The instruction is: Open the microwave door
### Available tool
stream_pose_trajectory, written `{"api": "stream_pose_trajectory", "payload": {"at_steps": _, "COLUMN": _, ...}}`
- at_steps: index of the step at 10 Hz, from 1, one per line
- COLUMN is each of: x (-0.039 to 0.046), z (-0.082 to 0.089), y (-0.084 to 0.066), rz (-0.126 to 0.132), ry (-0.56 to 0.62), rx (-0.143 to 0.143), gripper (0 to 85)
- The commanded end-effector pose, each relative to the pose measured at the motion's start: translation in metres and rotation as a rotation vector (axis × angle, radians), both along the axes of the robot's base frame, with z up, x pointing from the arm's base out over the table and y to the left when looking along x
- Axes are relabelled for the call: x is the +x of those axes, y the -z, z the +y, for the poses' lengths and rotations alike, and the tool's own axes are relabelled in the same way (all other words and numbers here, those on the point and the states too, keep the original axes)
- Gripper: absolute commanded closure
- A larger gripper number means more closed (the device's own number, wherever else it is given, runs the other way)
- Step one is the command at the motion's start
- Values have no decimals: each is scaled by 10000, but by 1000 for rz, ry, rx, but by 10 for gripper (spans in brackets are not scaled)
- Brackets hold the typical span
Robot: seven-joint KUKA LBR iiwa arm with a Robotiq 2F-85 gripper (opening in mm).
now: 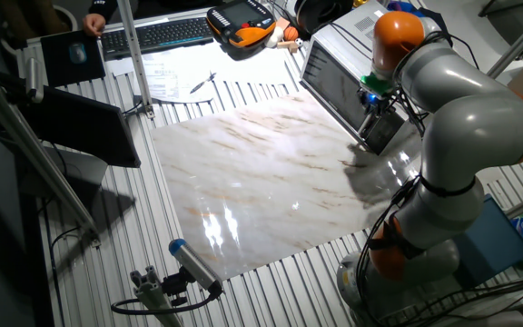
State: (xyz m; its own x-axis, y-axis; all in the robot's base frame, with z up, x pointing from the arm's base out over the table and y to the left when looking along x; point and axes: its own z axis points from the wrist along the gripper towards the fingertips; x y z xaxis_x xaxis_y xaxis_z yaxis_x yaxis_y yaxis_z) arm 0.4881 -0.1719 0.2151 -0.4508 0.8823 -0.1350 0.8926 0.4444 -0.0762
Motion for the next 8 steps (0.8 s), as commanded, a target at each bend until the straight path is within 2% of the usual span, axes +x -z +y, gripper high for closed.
{"api": "stream_pose_trajectory", "payload": {"at_steps": 1, "x": 13, "z": -7, "y": 4, "rz": -2, "ry": -2, "rx": -1, "gripper": 510}}
{"api": "stream_pose_trajectory", "payload": {"at_steps": 2, "x": 23, "z": -9, "y": 11, "rz": -6, "ry": -6, "rx": 1, "gripper": 510}}
{"api": "stream_pose_trajectory", "payload": {"at_steps": 3, "x": 30, "z": -10, "y": 16, "rz": -8, "ry": -11, "rx": 2, "gripper": 680}}
{"api": "stream_pose_trajectory", "payload": {"at_steps": 4, "x": 33, "z": -11, "y": 19, "rz": -16, "ry": -21, "rx": 11, "gripper": 680}}
{"api": "stream_pose_trajectory", "payload": {"at_steps": 5, "x": 35, "z": -13, "y": 21, "rz": -19, "ry": -30, "rx": 23, "gripper": 850}}
{"api": "stream_pose_trajectory", "payload": {"at_steps": 6, "x": 36, "z": -7, "y": 27, "rz": -22, "ry": -35, "rx": 25, "gripper": 850}}
{"api": "stream_pose_trajectory", "payload": {"at_steps": 8, "x": 35, "z": 44, "y": 42, "rz": -24, "ry": -30, "rx": 8, "gripper": 850}}
